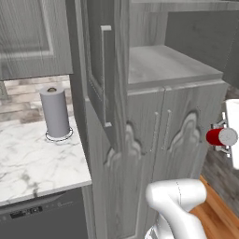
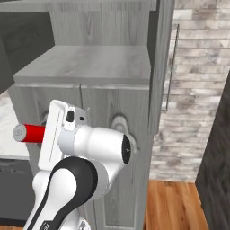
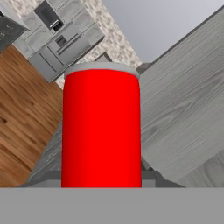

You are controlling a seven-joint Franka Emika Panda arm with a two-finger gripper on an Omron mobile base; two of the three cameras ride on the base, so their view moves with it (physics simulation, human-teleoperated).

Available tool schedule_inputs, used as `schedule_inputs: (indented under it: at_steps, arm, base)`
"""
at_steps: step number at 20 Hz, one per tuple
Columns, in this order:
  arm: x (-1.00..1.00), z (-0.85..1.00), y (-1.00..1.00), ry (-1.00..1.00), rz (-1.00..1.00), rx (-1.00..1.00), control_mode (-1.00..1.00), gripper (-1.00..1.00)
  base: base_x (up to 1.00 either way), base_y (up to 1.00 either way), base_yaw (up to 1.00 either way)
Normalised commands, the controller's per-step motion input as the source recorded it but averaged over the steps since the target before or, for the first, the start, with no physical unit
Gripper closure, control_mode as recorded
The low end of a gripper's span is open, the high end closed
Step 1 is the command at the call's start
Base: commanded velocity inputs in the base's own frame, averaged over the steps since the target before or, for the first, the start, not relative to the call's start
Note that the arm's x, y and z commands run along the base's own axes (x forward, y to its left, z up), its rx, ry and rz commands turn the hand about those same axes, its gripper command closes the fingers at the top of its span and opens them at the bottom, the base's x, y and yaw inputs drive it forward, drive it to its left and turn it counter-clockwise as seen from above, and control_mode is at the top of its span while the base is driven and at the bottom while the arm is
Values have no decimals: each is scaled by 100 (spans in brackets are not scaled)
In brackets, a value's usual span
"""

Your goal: Pick the can from the counter and place it in the open cabinet.

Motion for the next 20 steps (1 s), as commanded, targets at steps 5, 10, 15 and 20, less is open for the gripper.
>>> schedule_inputs:
  at_steps: [5, 10, 15, 20]
  arm:
    - [0, 0, 0, 0, 0, 0, 100, 100]
    - [0, 0, 0, 0, 0, 0, 100, 100]
    - [0, 0, 0, 0, 0, 0, 100, 100]
    - [0, 0, 0, 0, 0, 0, 100, 100]
  base:
    - [26, 18, 0]
    - [25, 18, 0]
    - [37, 18, 0]
    - [45, 19, 0]
